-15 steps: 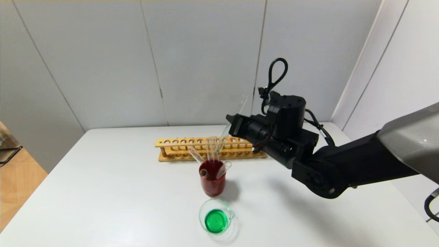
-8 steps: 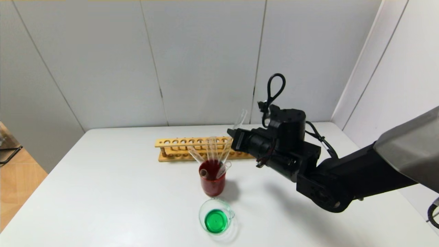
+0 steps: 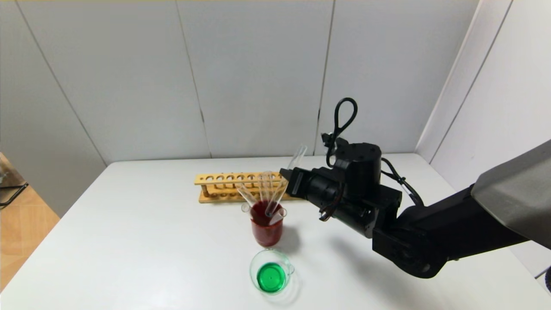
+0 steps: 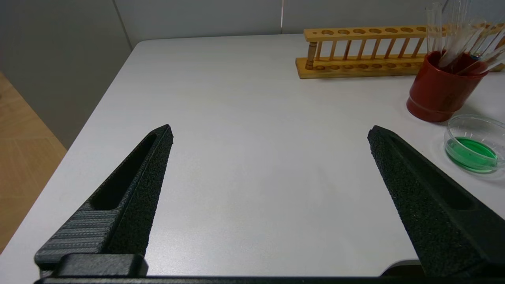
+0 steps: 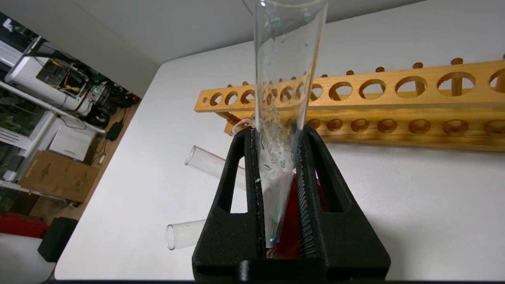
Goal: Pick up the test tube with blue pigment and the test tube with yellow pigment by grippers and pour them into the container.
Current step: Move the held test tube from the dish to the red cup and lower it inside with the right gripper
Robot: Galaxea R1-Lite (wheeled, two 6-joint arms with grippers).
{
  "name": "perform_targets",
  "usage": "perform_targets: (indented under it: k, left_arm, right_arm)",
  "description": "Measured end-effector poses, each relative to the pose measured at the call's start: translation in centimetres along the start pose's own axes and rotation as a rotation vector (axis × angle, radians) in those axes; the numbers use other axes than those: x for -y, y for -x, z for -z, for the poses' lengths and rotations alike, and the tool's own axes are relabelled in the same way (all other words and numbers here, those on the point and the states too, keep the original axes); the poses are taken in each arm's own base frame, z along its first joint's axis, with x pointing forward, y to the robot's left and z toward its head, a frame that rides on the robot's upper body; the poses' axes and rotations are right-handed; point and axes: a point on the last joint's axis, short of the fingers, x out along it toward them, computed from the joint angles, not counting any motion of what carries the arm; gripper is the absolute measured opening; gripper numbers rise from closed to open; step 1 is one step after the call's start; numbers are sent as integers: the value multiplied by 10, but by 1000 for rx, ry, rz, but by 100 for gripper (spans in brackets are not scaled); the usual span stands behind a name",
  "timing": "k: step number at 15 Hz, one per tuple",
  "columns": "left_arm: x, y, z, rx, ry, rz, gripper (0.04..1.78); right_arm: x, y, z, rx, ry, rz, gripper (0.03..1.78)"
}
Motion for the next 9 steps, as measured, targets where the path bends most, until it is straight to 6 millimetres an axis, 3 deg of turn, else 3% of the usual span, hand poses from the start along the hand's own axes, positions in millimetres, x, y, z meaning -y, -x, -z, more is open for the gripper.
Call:
perform_targets:
  k: [9]
  left_arm:
    - [0,0,0,0,0,0,175]
  right_arm:
    - [10,-3,-2,12,4,22,32]
